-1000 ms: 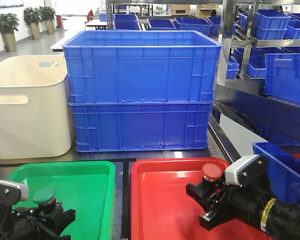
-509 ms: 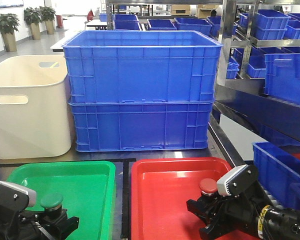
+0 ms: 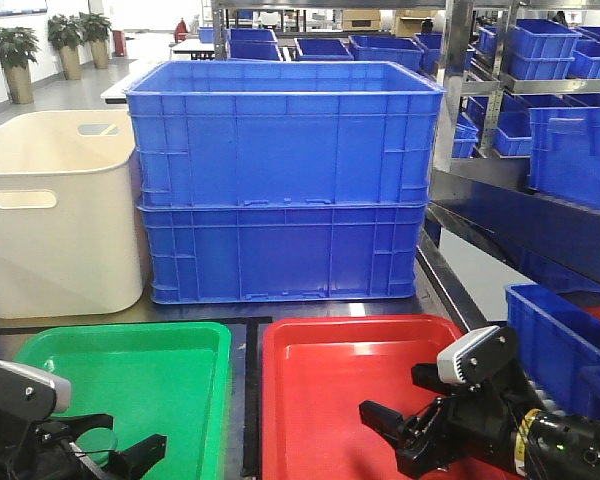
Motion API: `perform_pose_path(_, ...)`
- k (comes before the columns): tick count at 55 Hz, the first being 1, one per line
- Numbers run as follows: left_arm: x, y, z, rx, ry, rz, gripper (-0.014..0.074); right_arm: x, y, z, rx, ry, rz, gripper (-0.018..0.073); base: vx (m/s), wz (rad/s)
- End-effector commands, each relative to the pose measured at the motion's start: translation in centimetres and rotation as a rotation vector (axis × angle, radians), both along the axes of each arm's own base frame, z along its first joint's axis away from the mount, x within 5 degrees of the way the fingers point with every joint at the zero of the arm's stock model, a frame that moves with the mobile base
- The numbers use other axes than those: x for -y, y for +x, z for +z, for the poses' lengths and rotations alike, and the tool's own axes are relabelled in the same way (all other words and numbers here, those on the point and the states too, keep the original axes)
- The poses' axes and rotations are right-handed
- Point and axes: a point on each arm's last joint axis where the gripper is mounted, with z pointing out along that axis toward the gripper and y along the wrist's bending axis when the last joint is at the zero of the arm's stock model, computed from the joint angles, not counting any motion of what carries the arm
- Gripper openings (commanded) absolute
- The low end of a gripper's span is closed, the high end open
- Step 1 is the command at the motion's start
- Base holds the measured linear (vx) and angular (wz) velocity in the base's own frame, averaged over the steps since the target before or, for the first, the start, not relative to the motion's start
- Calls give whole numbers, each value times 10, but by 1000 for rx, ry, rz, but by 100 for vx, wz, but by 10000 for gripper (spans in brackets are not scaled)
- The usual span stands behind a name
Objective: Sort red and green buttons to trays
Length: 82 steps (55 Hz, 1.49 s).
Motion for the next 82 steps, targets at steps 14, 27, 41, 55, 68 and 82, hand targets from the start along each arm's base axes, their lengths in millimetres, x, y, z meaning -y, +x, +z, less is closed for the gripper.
perform_pose_path(14,-4,-26,75,298,-131,-25,563,-1,-21,81,271,108,29,537,0,0)
perform_pose_path(27,-31,-62,102,298,-43,127,358,6,-62,128,340,53,26,251,0,0)
perform_pose_path(41,-68,-115,103,63,-38,385,-7,12,-122,151,220,-57,76,-11,0,0)
perform_pose_path(55,-63,-163,107,43,-47,174,-6,24,-157,134,178,2,-38,-10,0,0)
perform_pose_path(68,-57,-179,114,112,-85,56,-6,27,-172,117,166,-4,-56,-9,0,0)
perform_pose_path(82,-57,-179,114,114,-82,57,-6,27,-172,116,165,-3,-60,-9,0,0)
